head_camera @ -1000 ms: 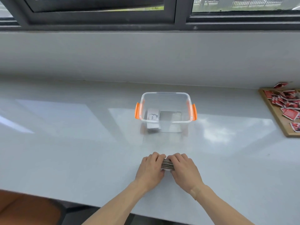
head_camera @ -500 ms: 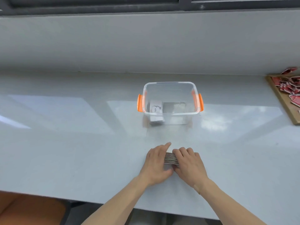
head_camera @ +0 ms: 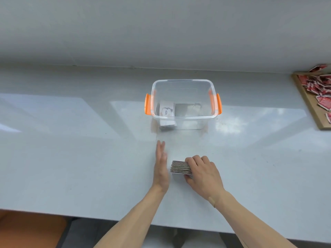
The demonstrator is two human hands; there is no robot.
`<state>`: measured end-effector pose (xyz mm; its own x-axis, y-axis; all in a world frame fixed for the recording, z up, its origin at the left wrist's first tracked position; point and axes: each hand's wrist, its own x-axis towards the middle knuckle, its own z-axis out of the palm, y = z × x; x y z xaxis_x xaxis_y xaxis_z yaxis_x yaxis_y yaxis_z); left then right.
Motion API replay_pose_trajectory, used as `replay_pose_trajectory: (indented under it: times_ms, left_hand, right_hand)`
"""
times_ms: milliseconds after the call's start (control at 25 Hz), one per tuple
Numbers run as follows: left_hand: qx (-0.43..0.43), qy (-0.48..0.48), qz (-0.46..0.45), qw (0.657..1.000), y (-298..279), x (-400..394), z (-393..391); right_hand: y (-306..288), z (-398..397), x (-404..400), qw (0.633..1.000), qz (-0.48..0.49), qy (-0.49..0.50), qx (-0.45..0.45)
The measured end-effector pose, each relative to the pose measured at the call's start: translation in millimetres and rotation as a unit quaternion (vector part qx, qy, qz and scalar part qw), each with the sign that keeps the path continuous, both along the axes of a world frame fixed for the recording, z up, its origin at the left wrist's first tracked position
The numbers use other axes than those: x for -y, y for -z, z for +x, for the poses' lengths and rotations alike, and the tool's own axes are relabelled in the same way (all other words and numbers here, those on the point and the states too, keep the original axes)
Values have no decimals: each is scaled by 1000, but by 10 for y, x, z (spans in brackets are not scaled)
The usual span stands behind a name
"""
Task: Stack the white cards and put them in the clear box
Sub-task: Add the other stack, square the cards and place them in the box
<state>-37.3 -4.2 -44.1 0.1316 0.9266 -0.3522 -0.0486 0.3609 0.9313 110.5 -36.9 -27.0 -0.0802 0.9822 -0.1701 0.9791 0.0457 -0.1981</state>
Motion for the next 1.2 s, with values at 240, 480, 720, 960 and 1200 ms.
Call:
replay_pose_trajectory:
  times_ms: [240,480,720,960,1200]
  left_hand:
    - [43,-60,3,997,30,-175,-34]
    - [29,-61,-22,997,-83,-44,450]
    - [76,-148,-18,986,-75,-267,201]
    - [-83,11,15,996,-93,-67,426]
    - [-348,343,255,835,-36,17,28]
  right_hand:
    - [-3,48,9,1000,9,-6,12]
    - [-3,70,-19,999,18,-18,28]
    - [4,86,-19,999,21,-16,30]
    - [42,109,9,999,35,-17,27]
    - [9,131,-3,1000,20,-22,8]
